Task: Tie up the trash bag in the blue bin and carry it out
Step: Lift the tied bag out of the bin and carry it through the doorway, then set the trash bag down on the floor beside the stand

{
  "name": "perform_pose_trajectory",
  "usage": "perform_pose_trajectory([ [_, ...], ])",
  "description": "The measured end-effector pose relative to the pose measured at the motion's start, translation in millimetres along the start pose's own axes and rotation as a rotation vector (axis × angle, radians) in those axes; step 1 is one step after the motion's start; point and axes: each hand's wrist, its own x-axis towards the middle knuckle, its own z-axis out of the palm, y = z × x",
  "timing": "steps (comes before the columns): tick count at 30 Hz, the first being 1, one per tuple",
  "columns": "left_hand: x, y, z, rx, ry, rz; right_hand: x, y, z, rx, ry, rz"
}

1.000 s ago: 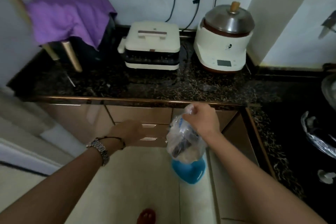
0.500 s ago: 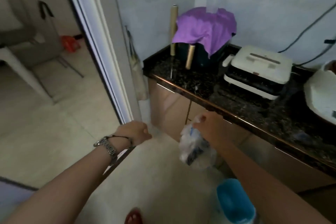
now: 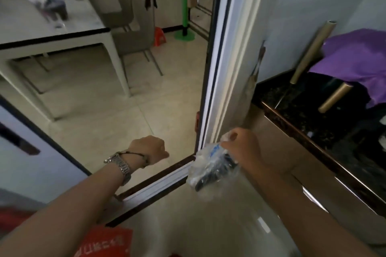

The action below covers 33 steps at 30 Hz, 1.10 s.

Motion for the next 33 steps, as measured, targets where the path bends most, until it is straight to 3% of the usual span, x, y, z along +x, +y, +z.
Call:
perform_pose_trajectory([
  [17,153.7,-113.2,-15.7,-0.210,-0.059,-0.139,174.6,-104.1,126.8,0.049,-0.307,-0.166],
  [27,285.7,-144.3,-33.1,-0.273,-0.123,-0.197,306.5,-124.5,185.4,-0.004,-0.397,-0.117],
  [33,374.7,-157.6,-46.4,-0.252,-0.170,-0.143,379.9,-123.3,222.7,-0.009,-0.450,0.009],
])
